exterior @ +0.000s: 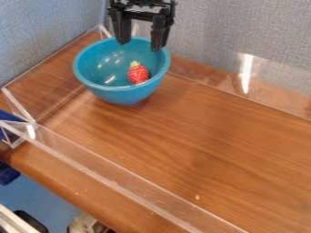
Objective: Put the strawberry in the blue bowl
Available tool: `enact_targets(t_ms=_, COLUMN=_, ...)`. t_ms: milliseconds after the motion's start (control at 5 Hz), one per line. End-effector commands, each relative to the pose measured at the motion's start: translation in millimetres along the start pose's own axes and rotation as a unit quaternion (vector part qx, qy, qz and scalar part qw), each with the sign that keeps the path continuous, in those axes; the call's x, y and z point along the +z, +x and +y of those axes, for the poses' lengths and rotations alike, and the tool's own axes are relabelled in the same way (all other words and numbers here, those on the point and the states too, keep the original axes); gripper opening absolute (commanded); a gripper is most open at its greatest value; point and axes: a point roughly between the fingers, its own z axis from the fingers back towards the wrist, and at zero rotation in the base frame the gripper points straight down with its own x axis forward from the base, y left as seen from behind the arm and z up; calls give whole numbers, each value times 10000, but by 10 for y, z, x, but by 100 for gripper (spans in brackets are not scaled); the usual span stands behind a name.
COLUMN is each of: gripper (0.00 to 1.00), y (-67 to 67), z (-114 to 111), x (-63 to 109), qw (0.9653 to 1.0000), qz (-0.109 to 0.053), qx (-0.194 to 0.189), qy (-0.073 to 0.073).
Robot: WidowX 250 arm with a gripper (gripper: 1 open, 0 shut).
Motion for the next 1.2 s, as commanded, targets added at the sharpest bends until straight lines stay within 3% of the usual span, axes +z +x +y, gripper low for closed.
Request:
enact_targets(t_ms=0, gripper=100, y=19, z=-36, x=250, qw=9992, qz=-371, qx=-81, qy=98)
enact_targets(t_ms=1000, gripper=100, y=72, z=-30, x=176, qw=9997, qz=-192, qx=-155, qy=76)
